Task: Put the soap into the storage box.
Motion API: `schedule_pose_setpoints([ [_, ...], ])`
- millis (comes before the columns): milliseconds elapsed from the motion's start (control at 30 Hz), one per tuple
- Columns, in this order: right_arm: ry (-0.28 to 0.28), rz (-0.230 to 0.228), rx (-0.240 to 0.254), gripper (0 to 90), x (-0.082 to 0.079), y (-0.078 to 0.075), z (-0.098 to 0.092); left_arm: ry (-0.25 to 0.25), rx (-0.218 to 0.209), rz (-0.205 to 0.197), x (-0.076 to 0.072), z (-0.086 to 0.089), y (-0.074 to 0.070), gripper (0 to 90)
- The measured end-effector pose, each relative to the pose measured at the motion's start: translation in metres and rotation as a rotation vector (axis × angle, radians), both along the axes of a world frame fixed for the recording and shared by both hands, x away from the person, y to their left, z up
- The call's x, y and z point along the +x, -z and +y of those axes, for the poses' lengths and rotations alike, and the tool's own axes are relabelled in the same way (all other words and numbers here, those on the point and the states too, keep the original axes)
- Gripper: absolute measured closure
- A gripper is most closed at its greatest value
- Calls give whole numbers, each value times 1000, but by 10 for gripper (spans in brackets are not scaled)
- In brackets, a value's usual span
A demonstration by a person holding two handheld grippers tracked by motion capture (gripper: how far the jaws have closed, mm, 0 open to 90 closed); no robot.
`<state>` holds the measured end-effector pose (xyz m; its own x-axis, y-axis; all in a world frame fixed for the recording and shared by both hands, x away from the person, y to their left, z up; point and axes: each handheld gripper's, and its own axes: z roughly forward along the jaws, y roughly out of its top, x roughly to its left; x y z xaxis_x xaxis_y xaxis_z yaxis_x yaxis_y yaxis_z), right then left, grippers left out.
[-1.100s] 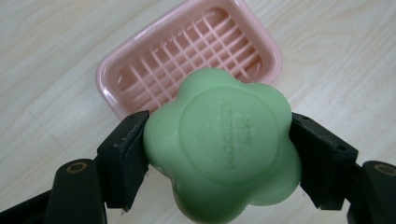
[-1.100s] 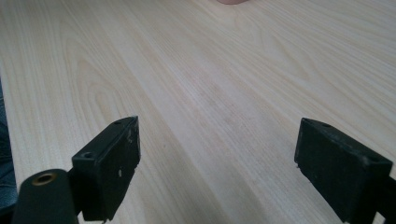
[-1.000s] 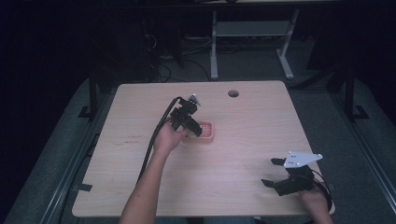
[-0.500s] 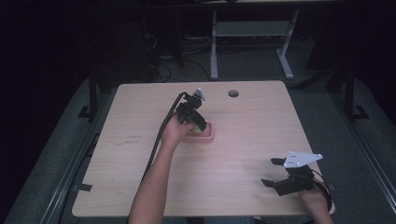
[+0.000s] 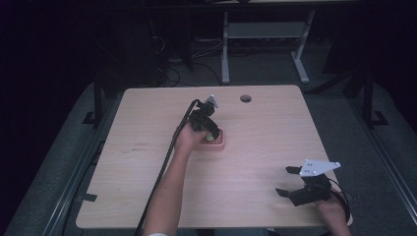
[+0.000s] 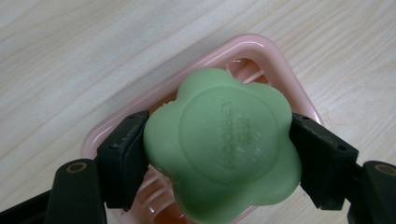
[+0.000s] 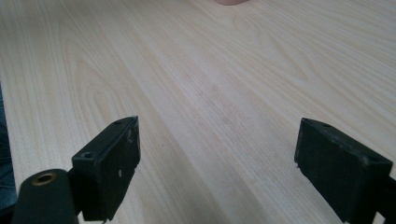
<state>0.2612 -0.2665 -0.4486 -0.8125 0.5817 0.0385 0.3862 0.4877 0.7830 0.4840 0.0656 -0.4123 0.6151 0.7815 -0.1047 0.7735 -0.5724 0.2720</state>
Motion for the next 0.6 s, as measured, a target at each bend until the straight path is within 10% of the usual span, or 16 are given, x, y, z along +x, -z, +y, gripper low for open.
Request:
schedule_pose_setpoints([
  [600,-5,-1,1,138,0,0,0,25,41,-26,-5,-2,7,256],
])
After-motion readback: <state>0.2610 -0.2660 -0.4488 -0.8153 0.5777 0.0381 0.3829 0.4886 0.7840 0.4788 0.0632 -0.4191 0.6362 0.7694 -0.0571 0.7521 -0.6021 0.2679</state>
